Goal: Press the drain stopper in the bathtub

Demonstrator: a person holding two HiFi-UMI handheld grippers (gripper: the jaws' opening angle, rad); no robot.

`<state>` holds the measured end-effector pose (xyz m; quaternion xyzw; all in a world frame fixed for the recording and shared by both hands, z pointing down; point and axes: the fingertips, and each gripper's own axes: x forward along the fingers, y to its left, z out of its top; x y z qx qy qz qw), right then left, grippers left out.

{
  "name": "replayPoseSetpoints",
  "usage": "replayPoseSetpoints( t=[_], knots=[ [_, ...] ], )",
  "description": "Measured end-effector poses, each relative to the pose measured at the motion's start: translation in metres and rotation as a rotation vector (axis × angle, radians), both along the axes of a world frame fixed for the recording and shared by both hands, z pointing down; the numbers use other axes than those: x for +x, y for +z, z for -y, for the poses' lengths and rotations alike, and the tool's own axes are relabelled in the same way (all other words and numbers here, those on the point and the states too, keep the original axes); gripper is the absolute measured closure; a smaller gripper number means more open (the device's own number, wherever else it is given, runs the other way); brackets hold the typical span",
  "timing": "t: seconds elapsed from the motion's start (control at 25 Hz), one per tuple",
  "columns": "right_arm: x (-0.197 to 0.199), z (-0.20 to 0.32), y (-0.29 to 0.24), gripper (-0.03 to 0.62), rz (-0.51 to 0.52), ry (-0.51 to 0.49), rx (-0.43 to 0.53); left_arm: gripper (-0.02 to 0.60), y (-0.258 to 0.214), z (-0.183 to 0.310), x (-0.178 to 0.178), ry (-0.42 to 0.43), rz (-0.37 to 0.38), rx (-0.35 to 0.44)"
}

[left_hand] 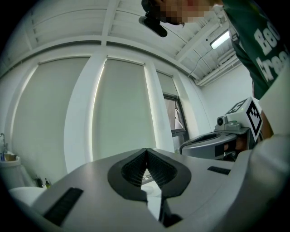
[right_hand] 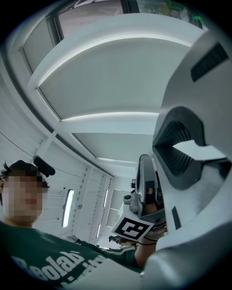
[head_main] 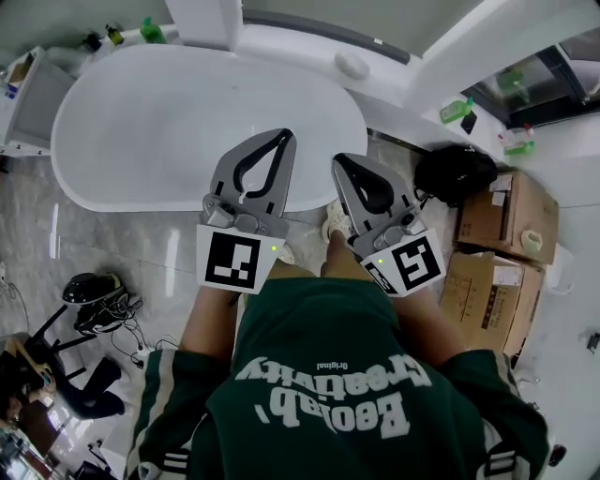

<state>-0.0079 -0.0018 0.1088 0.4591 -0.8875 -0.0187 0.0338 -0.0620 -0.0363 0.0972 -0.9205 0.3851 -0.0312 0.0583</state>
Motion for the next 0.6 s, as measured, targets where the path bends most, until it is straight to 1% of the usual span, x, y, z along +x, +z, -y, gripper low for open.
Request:
replayPoseSetpoints(
  t=[0.12,0.28,0.44,0.52,0.6],
  knots=[
    [-0.002,0.011,0.007,0.585,-0.003,-0.025,0.004,0.572,0.004,0.007,0.002,-0.007,0.036,0.039],
    [-0.006,0.031,0.013,0.585,-0.014,-0.086,0.011,0.572,0.009,0.017,0.003,-0.052,0.022,0.036],
    [-0.006,0.059,0.019,0.585,-0.028,-0.148,0.022,0.572,0.019,0.042,0.008,-0.099,0.020,0.026],
    [0.000,0.077,0.025,0.585,-0.043,-0.184,0.025,0.572,0.024,0.059,0.018,-0.118,0.042,0.034],
    [0.005,0.096,0.031,0.585,-0.069,-0.239,0.030,0.572,0.028,0.077,0.028,-0.158,0.067,0.043]
  ],
)
